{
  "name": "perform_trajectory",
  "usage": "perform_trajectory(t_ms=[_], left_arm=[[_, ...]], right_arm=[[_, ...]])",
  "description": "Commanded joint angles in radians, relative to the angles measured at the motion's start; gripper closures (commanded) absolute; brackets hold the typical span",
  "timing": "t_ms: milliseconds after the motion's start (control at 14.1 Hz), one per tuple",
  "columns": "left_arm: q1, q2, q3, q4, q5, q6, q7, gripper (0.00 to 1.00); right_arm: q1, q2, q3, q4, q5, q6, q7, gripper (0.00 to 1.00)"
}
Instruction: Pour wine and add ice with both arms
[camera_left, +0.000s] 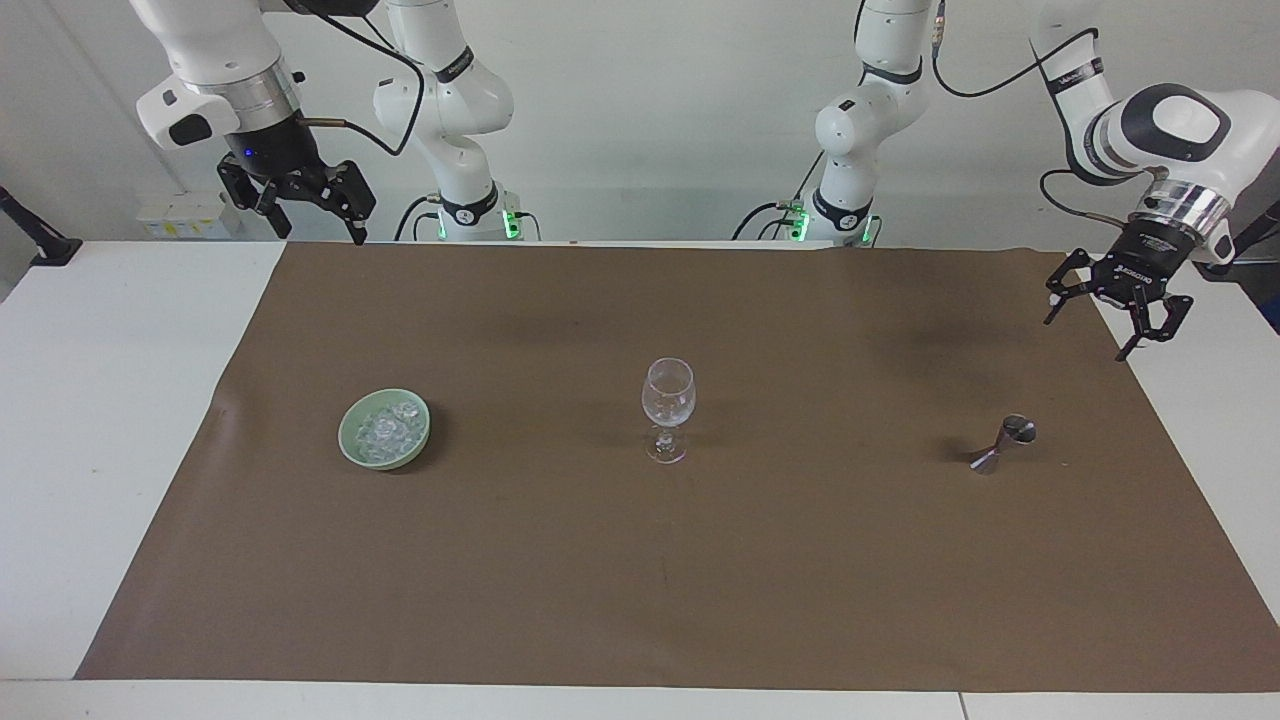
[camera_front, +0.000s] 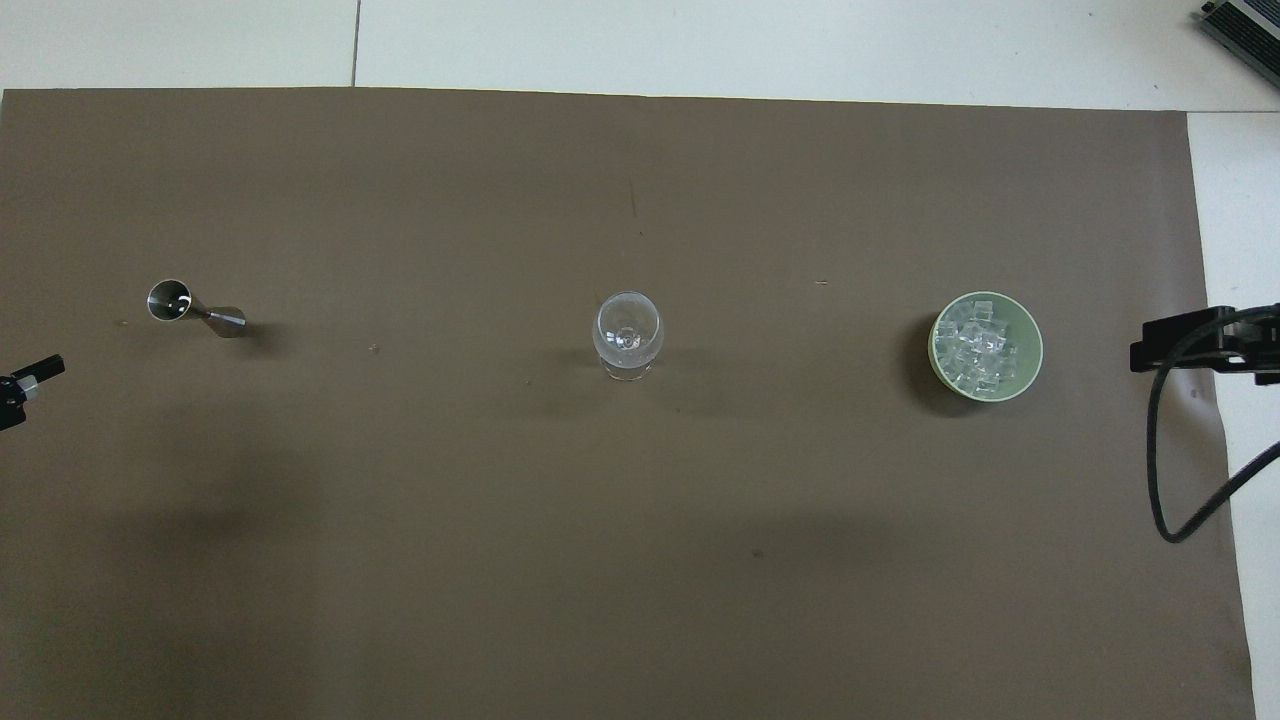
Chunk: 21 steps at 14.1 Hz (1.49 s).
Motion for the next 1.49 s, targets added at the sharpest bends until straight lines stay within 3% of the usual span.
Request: perform_trajectory(t_ms=[0,427,924,1422], left_arm=[[0.023,-0.005,-0.011,-0.062,-0.083,0.024,0.079,0.0],[0.042,0.039,-0.011,-0.12,-0.194,0.034,0.234,0.0],[0.082,0.2,-0.012,-0.13,-0.35,0.027,0.453,0.0],[0.059,0.288,-0.012,-0.127,-0.487,0.036,0.579,0.0]], right_arm=[[-0.004,-0.023,0.003,-0.027,0.014,0.012,0.003,0.0],[-0.004,-0.023,0.003,-0.027,0.014,0.012,0.003,0.0],[-0.004,-0.022,0.003,-0.027,0.014,0.012,0.003,0.0],[-0.004,-0.022,0.003,-0.027,0.014,0.012,0.003,0.0]])
